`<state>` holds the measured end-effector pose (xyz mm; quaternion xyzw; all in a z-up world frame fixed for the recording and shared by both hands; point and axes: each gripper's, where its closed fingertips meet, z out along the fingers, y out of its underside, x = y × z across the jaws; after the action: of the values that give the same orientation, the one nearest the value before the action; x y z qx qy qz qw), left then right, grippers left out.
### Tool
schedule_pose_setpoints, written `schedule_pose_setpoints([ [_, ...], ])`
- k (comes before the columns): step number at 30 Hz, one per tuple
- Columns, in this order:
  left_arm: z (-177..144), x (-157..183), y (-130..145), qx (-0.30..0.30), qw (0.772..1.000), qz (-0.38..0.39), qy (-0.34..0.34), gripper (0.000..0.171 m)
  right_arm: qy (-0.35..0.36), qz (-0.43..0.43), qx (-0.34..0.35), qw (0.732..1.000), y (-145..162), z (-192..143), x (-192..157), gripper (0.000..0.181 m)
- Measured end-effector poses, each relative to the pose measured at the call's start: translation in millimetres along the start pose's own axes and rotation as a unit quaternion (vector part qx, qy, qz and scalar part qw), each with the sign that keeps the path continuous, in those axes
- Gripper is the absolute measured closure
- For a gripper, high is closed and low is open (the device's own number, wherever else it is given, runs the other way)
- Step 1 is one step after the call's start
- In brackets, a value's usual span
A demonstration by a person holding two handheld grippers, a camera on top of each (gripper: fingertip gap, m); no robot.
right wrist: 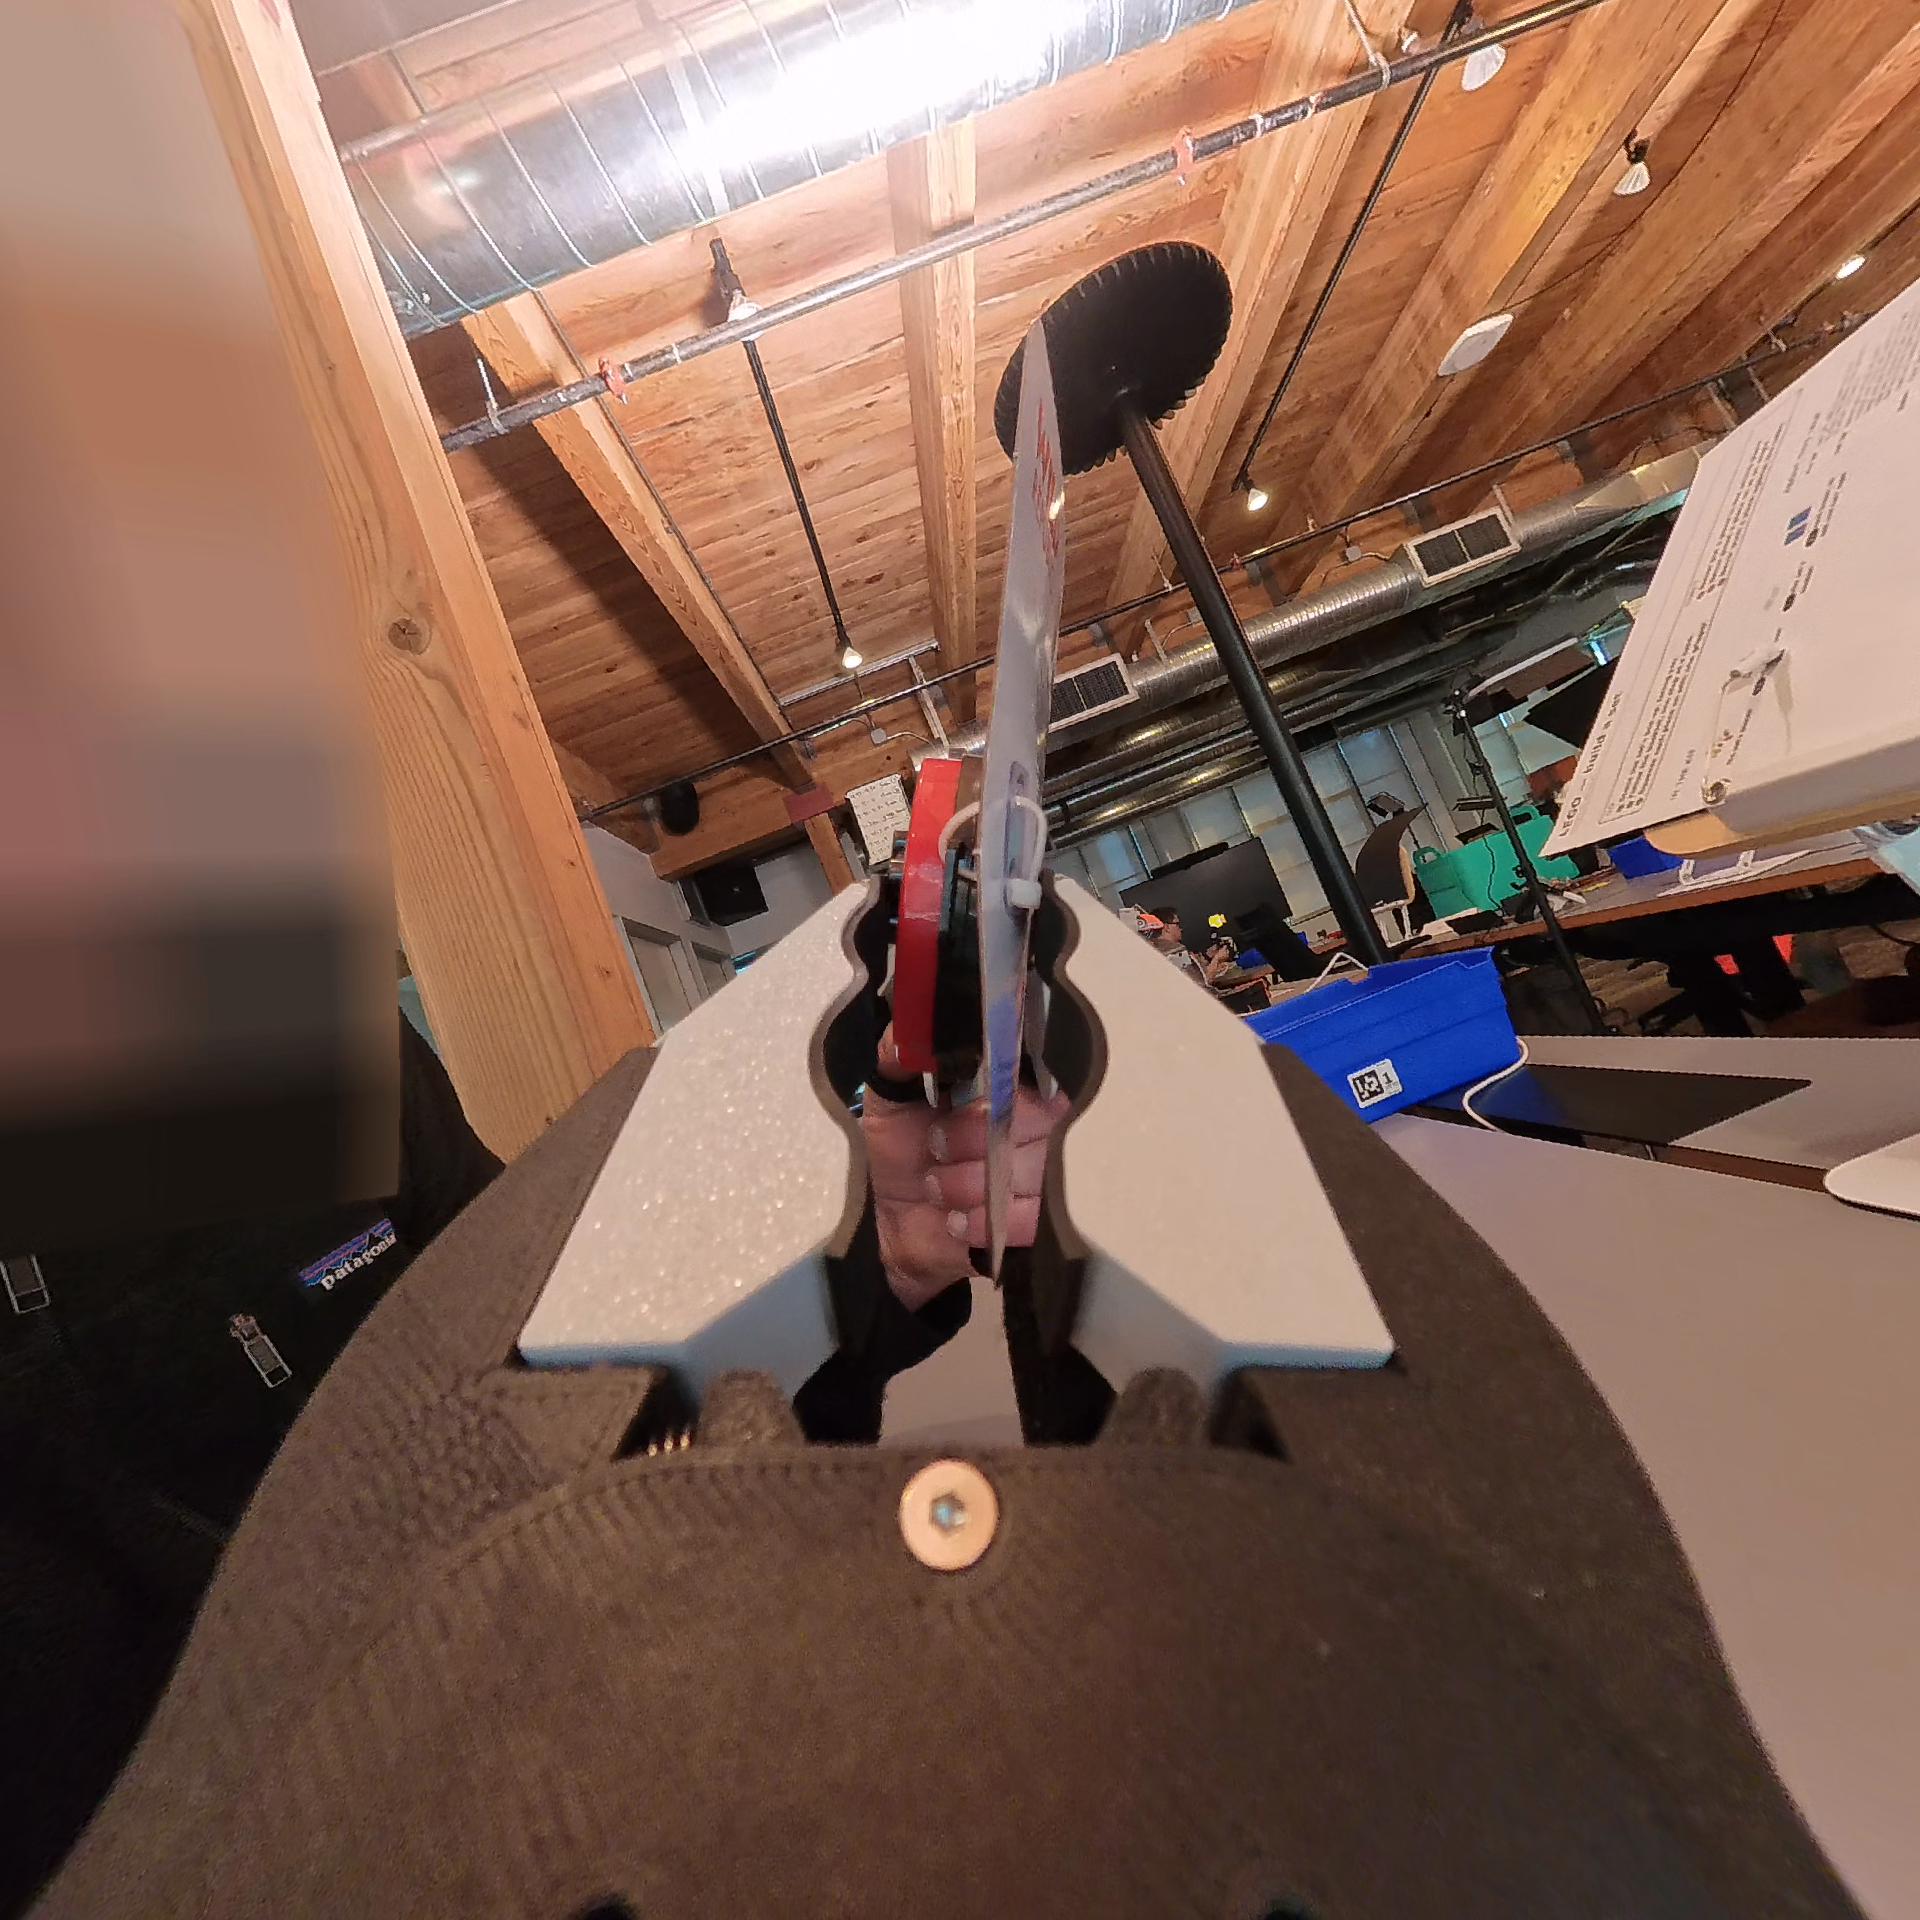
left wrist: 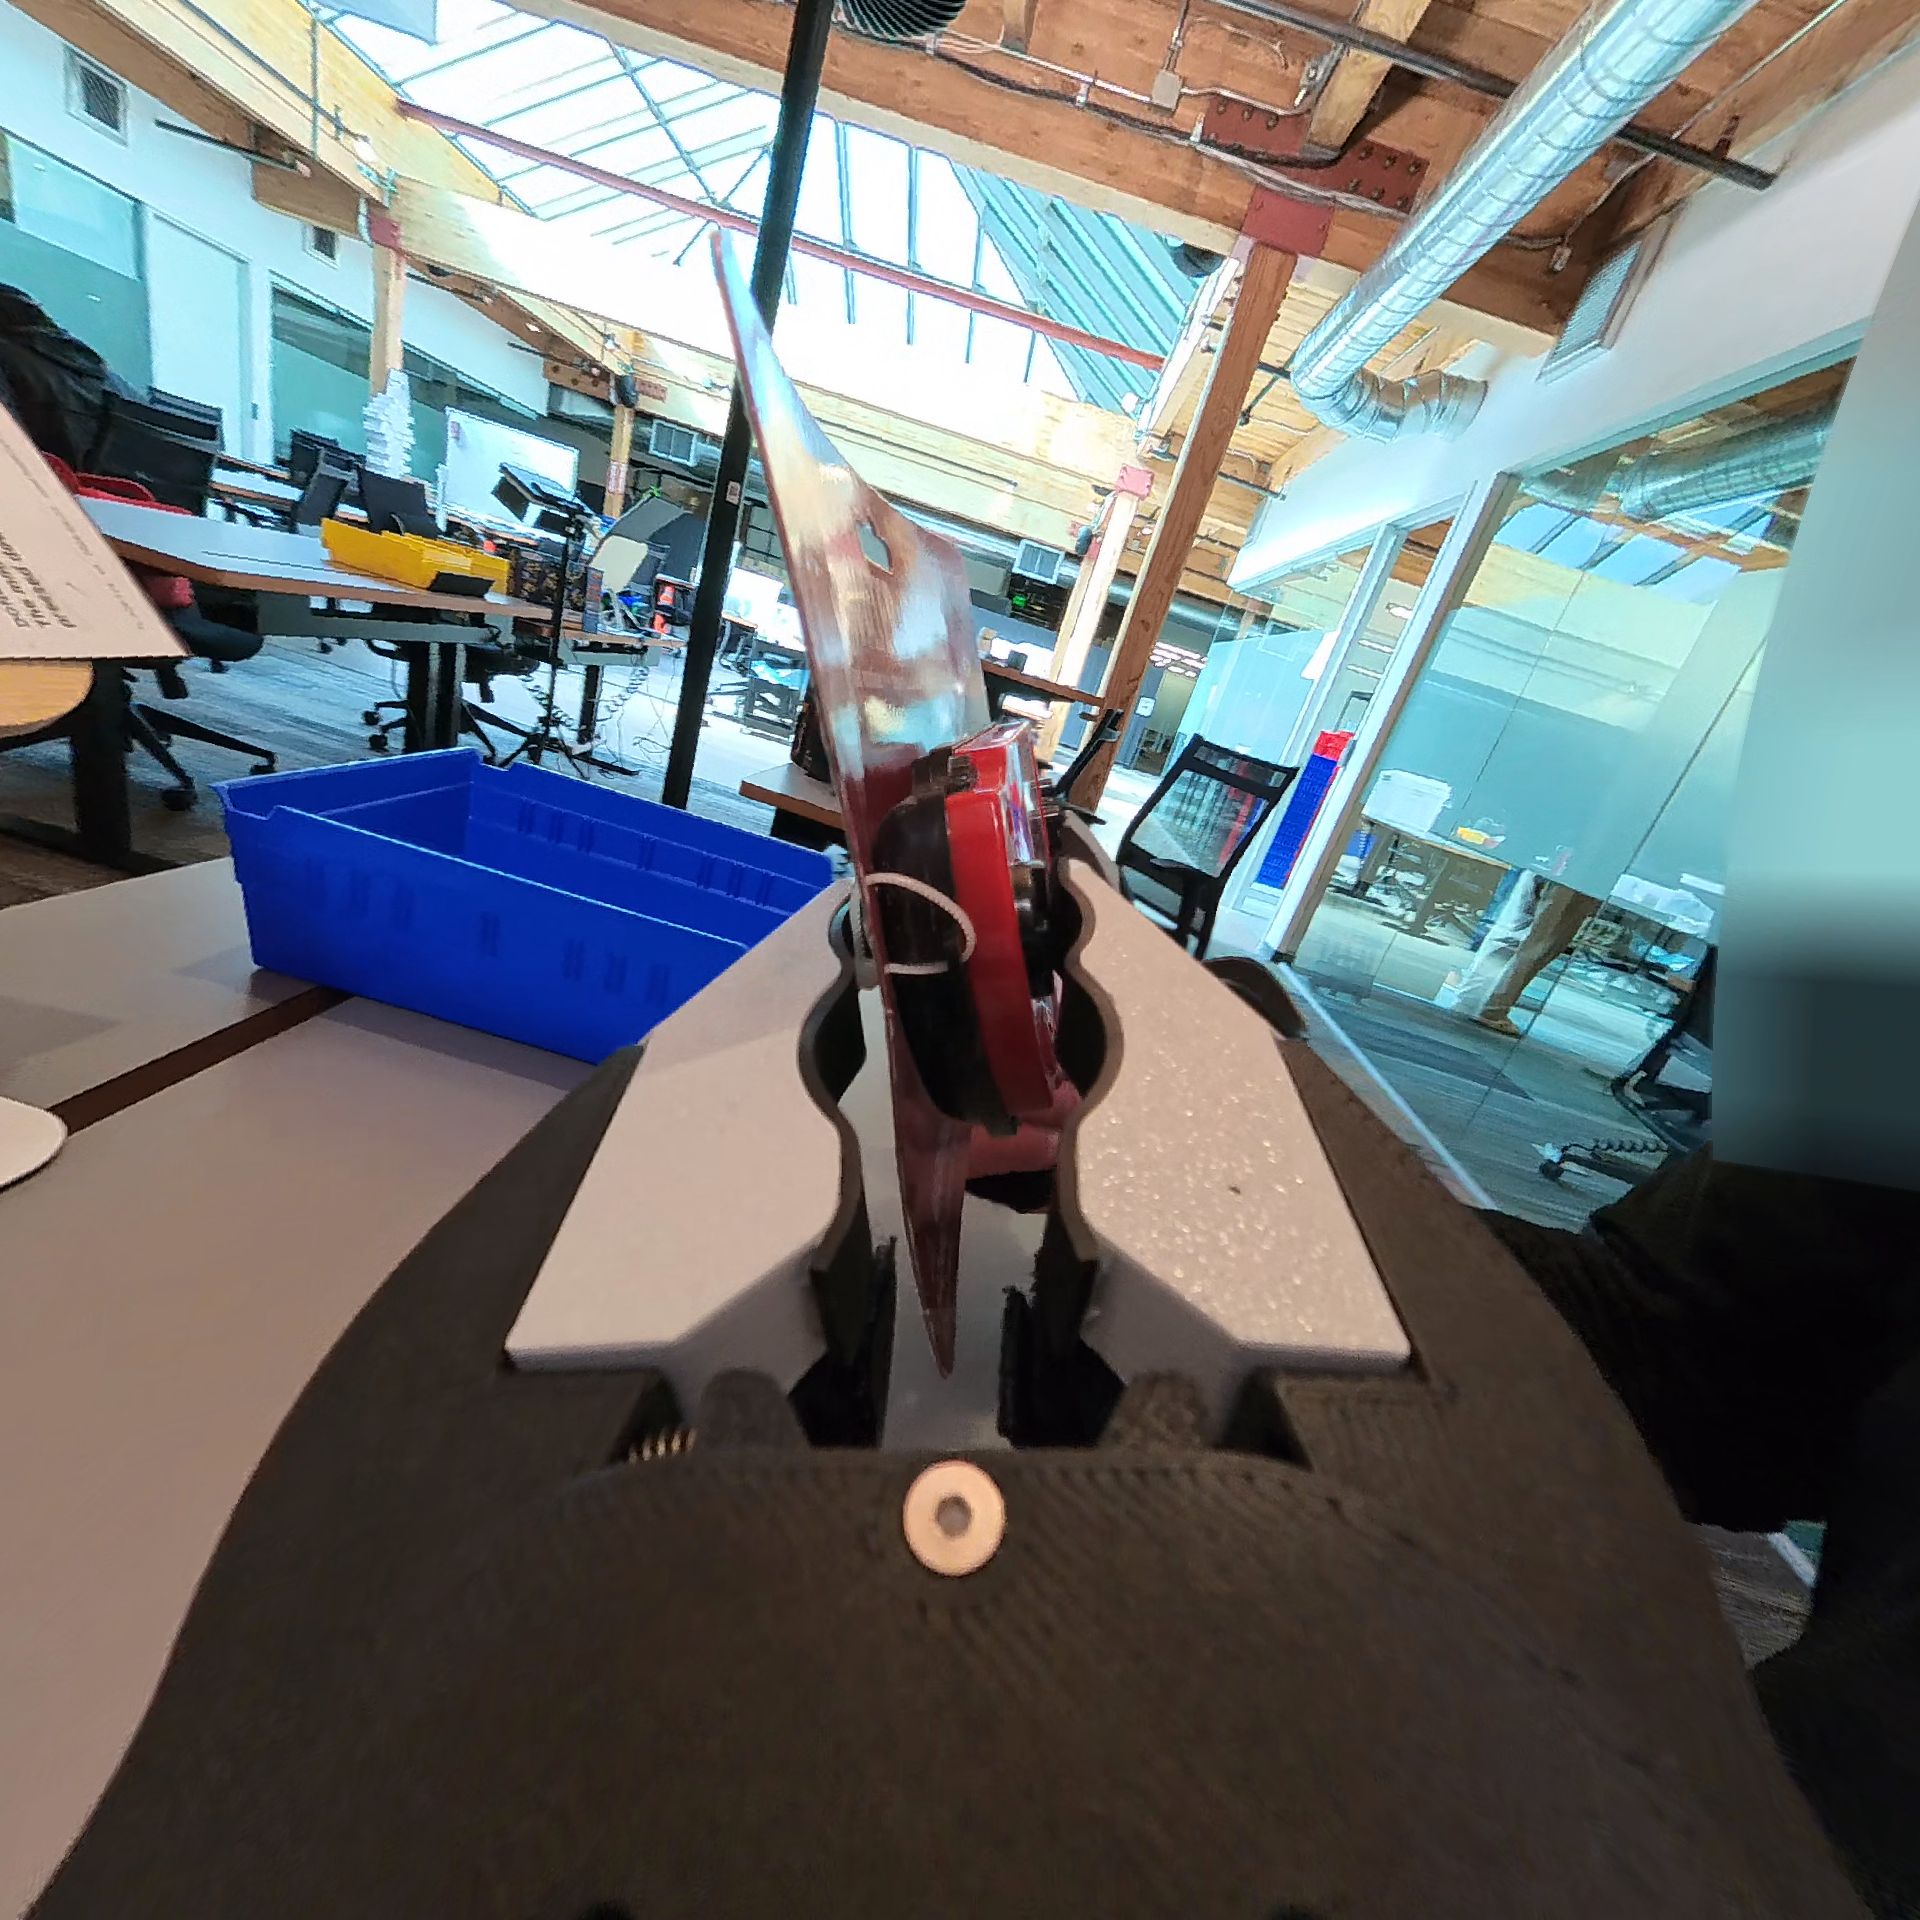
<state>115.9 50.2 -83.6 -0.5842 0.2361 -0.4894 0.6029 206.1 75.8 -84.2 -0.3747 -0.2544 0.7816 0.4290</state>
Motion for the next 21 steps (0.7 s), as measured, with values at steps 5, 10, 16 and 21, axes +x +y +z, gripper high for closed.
schedule_pose_setpoints([
  [5,4.1,1.3,4.5,-0.015,1.0,0.011,-0.006,0.144,0.004,-0.002,0.009,1.0,-4.1,-2.1,0.0,0.155],
  [10,7.5,2.0,3.7,-0.011,1.0,-0.004,-0.004,0.145,0.004,-0.001,0.011,1.0,-6.5,-3.9,-0.5,0.155],
  [16,7.4,-0.8,1.1,0.005,1.0,-0.029,0.001,0.143,0.005,-0.001,0.006,1.0,-3.7,-3.1,0.5,0.154],
  [21,5.2,-2.1,-2.8,0.018,0.999,-0.037,-0.001,0.139,0.005,-0.004,-0.003,1.0,-0.3,-1.3,0.1,0.152],
])
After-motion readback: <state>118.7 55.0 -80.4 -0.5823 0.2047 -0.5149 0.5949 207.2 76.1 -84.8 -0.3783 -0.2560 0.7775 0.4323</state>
